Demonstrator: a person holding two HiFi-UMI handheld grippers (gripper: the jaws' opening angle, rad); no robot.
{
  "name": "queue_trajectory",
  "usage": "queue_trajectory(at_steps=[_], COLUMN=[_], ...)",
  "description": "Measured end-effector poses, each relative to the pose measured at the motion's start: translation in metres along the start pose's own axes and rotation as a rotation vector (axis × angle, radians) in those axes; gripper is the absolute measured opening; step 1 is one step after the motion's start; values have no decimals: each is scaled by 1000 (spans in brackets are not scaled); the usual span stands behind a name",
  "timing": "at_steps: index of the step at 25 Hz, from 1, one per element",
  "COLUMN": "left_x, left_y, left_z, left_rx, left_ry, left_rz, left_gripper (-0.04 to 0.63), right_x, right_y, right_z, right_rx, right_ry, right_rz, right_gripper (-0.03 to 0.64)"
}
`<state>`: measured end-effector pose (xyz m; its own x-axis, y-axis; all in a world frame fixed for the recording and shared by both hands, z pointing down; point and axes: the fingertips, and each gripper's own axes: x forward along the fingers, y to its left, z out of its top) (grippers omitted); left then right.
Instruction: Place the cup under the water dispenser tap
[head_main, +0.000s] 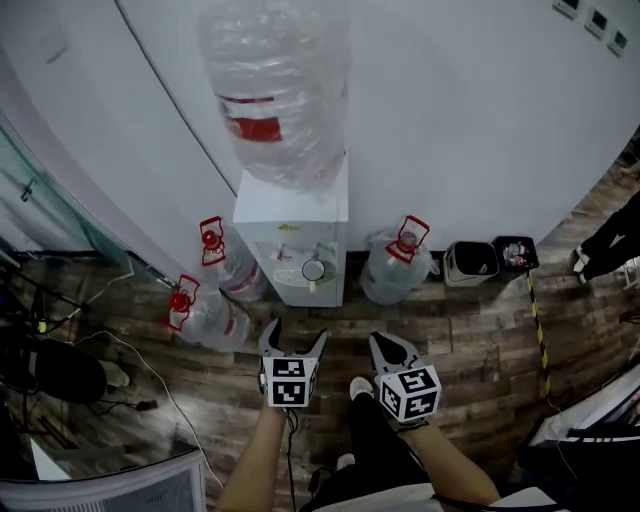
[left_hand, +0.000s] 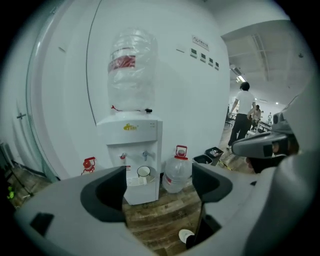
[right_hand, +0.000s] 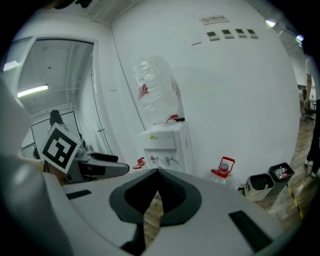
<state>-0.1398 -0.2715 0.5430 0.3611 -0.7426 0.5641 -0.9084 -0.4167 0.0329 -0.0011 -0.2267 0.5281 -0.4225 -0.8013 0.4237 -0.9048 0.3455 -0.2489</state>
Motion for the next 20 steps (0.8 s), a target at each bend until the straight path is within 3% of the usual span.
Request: queue_trajectory(at_steps=[10,20], left_x=[-160,-265], left_y=[-39,-69], left_z=[11,20], left_rx=[-26,-41], left_ry=[-93,-148], left_rz=[-11,5], left_gripper=[345,185], right_x=[-111,-197], right_y=[91,135], right_z=[25,45], right_rx=[-47,-56], right_ry=[-43,-80], right_rz=[43,53], right_gripper=[20,21])
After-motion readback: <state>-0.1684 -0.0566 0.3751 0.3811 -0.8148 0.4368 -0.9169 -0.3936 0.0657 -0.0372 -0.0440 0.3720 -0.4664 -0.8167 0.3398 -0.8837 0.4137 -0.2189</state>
